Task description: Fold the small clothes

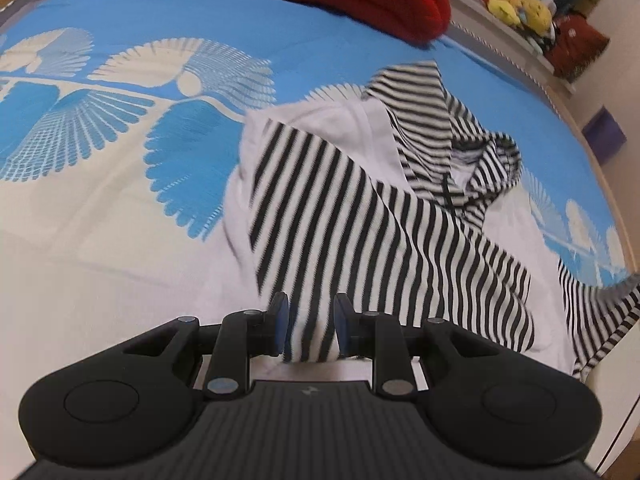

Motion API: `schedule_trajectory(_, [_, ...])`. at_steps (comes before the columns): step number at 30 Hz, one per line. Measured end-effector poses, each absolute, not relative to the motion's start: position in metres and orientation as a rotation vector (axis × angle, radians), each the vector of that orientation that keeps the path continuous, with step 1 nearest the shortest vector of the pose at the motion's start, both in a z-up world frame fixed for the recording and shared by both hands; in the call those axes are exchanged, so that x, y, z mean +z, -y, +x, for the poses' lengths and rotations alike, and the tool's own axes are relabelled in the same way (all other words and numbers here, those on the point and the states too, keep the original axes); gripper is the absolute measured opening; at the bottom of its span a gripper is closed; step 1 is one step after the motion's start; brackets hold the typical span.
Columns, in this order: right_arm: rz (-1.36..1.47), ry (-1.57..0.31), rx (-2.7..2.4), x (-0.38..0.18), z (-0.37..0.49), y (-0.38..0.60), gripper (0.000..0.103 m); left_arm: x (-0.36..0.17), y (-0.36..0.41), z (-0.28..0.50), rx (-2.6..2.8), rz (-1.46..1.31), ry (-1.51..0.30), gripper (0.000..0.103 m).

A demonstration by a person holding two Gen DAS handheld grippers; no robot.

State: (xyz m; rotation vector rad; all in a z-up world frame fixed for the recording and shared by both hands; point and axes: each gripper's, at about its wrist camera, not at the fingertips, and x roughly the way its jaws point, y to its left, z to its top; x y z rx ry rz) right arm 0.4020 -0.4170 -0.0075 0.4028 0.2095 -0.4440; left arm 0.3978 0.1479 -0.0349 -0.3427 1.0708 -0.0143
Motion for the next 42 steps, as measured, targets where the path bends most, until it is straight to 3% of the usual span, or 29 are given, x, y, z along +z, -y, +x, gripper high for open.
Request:
schedule_trajectory(3, [0.336,-0.229,-0.066,0.014,0.405,0.317,0.001,-0.030,-0.160,0.397,-0.002,-0.379,-1.060,0.027])
schedule_trajectory(6, [0.404,-0.433,0.311,0.001,0.407,0.224,0.007,-0.026,-0.171,0.396,0.010,-0.406,-1.051,0.027])
schedule_trajectory(9, [0.468,-0.743,0.438,-0.036,0.401,0.169,0.028,-0.026,-0.177,0.394,0.017,-0.423,-1.053,0.027])
schedule_trajectory(12, [0.440,-0.948,0.318,-0.066,0.388,0.160,0.029,-0.026,-0.177,0.393,0.013,-0.425,-1.054,0.027])
schedule_trajectory(17, [0.589,-1.074,0.002,-0.104,0.381,0.215,0.038,-0.032,-0.166,0.396,-0.010,-0.417,-1.076,0.027])
schedule_trajectory(31, [0.793,-1.102,-0.167,-0.123,0.403,0.263,0.038,-0.044,-0.088,0.423,-0.079,-0.399,-1.006,0.027])
schedule_trajectory(38, [0.862,-1.122,-0.230,-0.132,0.399,0.296,0.037,-0.068,-0.032,0.435,-0.114,-0.291,-1.035,0.045])
schedule_trajectory(42, [0.888,-1.150,-0.238,-0.139,0.398,0.304,0.036,-0.095,-0.012,0.433,-0.053,-0.080,-1.096,0.054])
